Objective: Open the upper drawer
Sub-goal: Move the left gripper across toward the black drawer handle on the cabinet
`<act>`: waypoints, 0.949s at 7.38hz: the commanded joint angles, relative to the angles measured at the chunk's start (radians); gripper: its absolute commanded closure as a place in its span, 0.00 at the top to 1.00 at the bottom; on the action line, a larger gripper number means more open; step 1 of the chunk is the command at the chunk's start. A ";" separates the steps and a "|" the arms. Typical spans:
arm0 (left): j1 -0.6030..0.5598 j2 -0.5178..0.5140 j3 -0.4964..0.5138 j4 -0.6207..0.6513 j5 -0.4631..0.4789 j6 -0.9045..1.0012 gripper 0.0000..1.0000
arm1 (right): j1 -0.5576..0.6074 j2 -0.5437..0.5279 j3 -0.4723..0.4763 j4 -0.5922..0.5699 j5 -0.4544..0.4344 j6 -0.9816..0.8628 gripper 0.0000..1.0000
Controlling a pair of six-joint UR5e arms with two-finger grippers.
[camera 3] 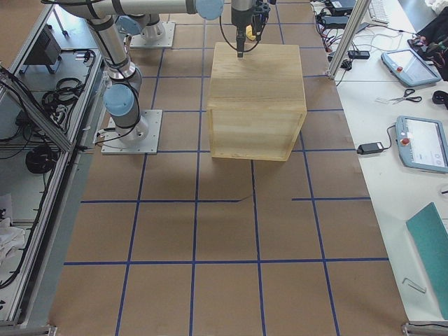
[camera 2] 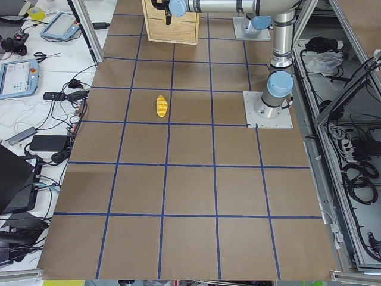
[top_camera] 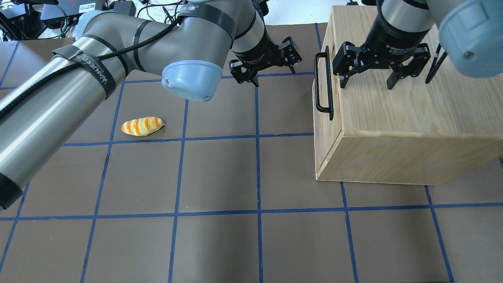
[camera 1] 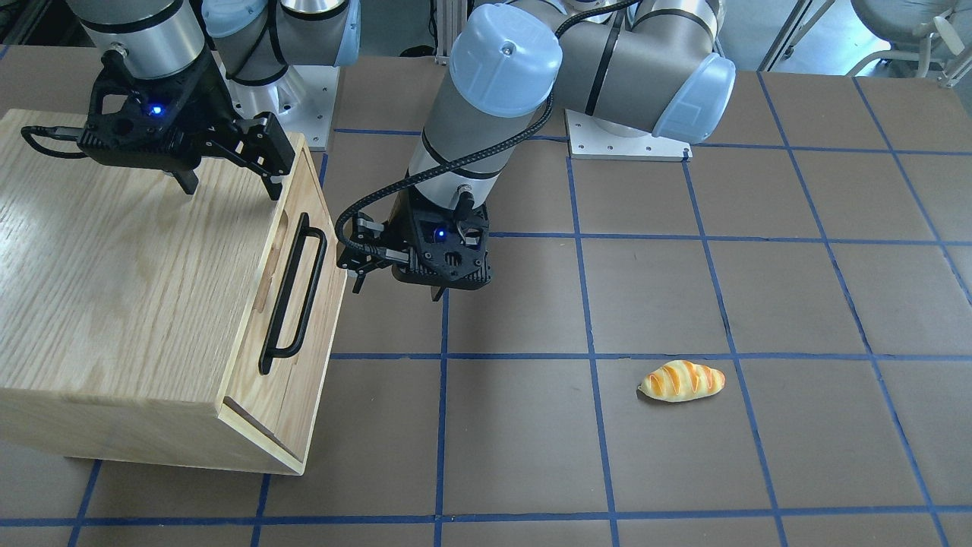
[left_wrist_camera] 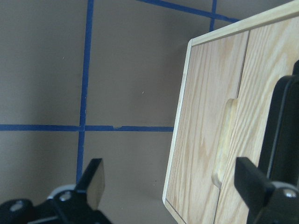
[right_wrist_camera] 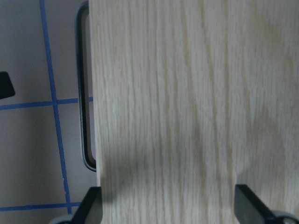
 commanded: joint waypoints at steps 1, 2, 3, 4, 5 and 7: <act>-0.034 -0.030 0.002 0.049 -0.001 -0.033 1.00 | 0.000 0.000 0.000 0.000 -0.001 0.000 1.00; -0.041 -0.039 0.006 0.055 -0.010 -0.044 1.00 | 0.000 0.000 0.000 0.000 -0.001 0.000 1.00; -0.044 -0.047 0.017 0.055 -0.010 -0.045 1.00 | 0.000 0.000 0.000 0.000 -0.001 0.000 1.00; -0.045 -0.055 0.028 0.055 -0.013 -0.050 1.00 | 0.000 0.000 0.000 0.000 0.000 0.000 1.00; -0.046 -0.062 0.029 0.057 -0.039 -0.070 1.00 | 0.000 0.000 0.000 0.000 0.000 0.000 1.00; -0.057 -0.067 0.029 0.058 -0.039 -0.073 1.00 | 0.000 0.000 0.000 0.000 0.000 0.000 1.00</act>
